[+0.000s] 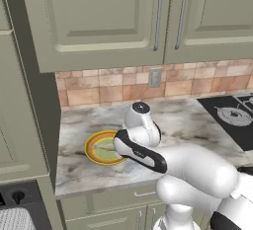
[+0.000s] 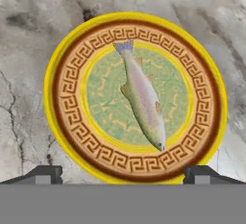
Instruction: Place the fish on the top rack of the oven, and slide the tray back inside. Close the oven door.
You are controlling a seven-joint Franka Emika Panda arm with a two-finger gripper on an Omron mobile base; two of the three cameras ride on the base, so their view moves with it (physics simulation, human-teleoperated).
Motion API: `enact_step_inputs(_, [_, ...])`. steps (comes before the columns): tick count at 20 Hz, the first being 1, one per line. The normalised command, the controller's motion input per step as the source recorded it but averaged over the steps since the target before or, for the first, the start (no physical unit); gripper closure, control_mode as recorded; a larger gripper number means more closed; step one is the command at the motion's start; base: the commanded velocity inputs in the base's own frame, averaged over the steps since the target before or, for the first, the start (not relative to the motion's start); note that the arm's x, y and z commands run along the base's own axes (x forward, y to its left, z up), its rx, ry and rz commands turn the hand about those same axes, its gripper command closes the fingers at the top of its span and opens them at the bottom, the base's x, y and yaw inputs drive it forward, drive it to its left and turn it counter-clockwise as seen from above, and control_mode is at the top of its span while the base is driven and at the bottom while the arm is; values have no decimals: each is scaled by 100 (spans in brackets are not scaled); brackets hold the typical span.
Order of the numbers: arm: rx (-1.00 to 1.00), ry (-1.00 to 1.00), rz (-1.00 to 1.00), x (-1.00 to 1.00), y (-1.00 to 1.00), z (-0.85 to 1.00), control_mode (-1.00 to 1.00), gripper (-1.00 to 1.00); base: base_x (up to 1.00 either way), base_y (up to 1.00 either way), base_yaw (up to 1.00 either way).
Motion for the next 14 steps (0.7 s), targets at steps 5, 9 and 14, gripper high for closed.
enact_step_inputs(5, [0,0,0,4,4,-27,-100,-100,0,0,0])
enact_step_inputs(9, [0,0,0,10,6,-23,-100,-100,0,0,0])
enact_step_inputs(14, [0,0,0,9,0,-23,-100,-100,0,0,0])
